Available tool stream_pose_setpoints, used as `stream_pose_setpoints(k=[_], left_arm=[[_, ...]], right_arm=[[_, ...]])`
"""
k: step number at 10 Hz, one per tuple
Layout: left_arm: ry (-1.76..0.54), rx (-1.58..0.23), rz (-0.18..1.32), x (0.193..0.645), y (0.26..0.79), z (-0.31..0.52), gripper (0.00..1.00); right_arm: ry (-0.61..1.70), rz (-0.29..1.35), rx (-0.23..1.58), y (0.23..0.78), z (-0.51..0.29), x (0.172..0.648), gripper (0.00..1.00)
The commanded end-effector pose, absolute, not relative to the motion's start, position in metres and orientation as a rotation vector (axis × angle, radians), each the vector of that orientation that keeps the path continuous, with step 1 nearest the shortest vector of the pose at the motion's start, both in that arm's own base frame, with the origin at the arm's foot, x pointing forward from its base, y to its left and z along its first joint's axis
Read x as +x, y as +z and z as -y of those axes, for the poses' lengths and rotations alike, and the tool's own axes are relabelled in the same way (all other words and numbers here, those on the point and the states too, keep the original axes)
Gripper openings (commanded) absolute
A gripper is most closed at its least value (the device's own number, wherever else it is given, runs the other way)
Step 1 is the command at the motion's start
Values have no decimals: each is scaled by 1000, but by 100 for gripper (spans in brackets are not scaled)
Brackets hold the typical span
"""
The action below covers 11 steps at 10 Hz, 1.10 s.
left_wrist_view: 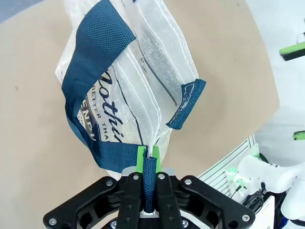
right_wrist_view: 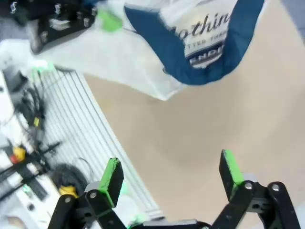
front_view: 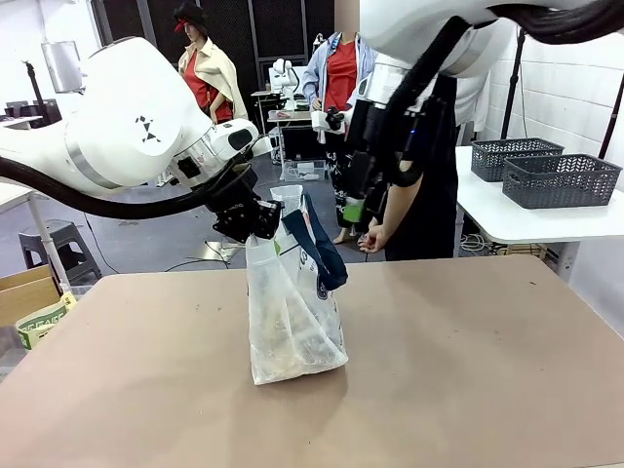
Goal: Transfer purchased items from the store into the shopping bag.
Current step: Move the Reusable shopping bag to the right side of the table.
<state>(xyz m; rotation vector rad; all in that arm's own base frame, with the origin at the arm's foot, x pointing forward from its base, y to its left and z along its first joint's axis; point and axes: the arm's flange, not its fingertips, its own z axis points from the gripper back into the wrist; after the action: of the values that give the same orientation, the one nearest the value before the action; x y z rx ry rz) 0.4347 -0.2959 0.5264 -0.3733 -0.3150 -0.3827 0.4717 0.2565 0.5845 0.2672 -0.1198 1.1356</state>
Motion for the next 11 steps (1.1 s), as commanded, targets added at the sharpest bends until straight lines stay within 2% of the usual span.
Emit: stream_pose_setpoints(k=[1,4,7,8,11], left_arm=[[-375,-381,314,435,528,294,0],[-375,-381,314,435,528,294,0],[-375,-381,314,435,528,294,0],[-375,-381,314,435,528,294,0],[-375,-381,314,435,528,294,0]], right_arm=[[1310,266,297,574,-228,459,100],[1409,447,407,586,-214,464,100],[1311,490,440,592,-213,470,100],[1384,450,390,599,-214,472,100],[1384,450,390,599,-214,472,100]])
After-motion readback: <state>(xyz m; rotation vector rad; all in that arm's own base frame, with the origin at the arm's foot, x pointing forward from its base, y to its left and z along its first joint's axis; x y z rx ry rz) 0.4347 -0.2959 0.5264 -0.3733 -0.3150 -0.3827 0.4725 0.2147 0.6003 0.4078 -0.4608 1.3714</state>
